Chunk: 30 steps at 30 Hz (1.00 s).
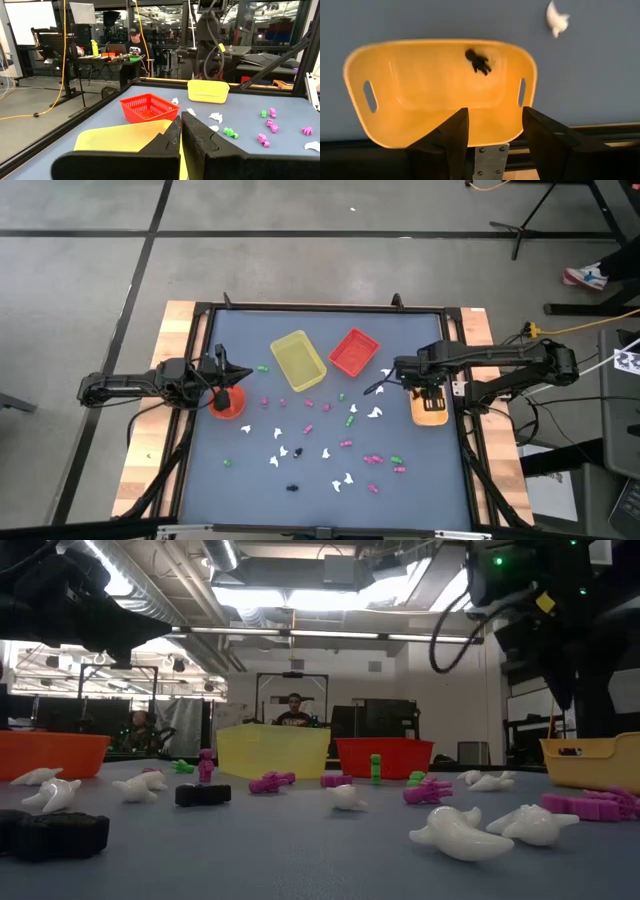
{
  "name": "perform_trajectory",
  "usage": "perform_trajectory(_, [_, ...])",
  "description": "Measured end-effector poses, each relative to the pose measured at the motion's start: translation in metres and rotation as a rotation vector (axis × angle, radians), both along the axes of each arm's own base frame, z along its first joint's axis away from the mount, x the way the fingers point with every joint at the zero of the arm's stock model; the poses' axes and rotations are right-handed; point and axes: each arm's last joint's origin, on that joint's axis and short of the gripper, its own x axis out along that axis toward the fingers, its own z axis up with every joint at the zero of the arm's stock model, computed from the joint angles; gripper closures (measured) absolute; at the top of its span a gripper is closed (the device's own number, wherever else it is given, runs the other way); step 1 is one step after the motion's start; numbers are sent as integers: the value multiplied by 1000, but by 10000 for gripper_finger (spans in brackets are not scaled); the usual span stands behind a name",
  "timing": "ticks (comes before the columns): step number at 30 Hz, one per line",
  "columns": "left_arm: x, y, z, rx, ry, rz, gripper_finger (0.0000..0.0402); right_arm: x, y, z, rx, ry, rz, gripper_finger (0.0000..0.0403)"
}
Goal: Sort Halloween decoration
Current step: Put the white ghost toy into the red bin
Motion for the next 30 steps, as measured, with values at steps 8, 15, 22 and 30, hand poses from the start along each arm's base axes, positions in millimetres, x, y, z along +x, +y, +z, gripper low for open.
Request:
perform_trajectory(8, [0,0,0,0,0,0,401,29,-3,14,-31,-286,26,221])
perform_trajectory(15, [0,0,0,-1,0,0,401,44,-7,-1,-120,-413,17,221])
perform_trajectory(22, [0,0,0,0,0,2,401,38,-21,-17,-107,-383,-52,221])
perform_trajectory(30, [0,0,0,0,0,3,401,32,-54,-42,-113,-481,-203,221])
